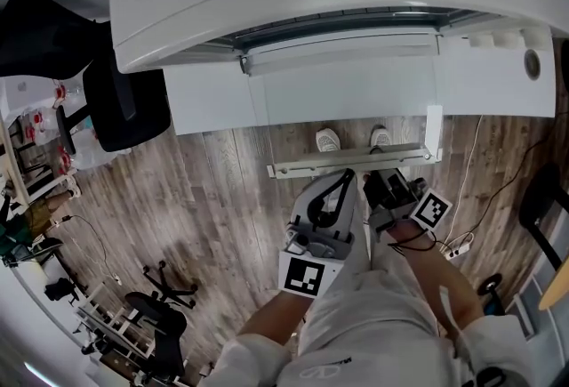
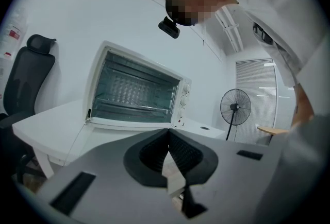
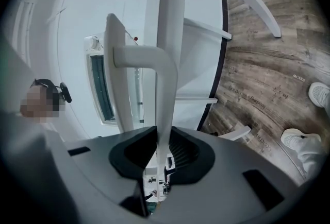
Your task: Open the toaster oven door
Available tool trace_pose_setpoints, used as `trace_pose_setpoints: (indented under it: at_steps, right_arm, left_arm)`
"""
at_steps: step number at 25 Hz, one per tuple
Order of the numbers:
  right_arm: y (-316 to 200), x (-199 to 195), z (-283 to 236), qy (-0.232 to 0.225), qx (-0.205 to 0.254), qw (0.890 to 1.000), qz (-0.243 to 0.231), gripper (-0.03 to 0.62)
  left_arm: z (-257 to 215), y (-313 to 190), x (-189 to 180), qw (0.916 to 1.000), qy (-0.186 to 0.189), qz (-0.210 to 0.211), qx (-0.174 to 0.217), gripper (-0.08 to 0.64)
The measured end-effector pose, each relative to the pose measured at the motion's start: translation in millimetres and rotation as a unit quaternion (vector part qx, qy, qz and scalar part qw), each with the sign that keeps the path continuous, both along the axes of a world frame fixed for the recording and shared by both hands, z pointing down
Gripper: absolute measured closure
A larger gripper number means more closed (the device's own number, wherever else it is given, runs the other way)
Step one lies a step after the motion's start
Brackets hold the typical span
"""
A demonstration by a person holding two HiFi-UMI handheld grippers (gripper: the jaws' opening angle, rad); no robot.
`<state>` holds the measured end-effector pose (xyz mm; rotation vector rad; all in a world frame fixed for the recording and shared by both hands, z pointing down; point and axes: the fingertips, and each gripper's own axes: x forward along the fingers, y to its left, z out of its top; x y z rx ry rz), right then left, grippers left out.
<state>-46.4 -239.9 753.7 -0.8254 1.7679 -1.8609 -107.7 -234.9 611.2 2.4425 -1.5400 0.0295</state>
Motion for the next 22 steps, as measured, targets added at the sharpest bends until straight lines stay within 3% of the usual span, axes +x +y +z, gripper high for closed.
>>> trace_pose_setpoints:
  at_steps: [11,22]
  right_arm:
    - [-3.9,-1.2,17.0,-0.039,-0.005,0.999,0.002,0.505]
    - [-1.2,-0.3,22.6,-0.037,-0.019,0.999,-0.025,0.46]
  left_arm:
    - [13.9,3.0,5.3,1.0,0.001,-0.002,-0.007,0.554]
    - [13.8,7.7,6.8,0.9999,-0.001,-0.003,-0.01,0.554]
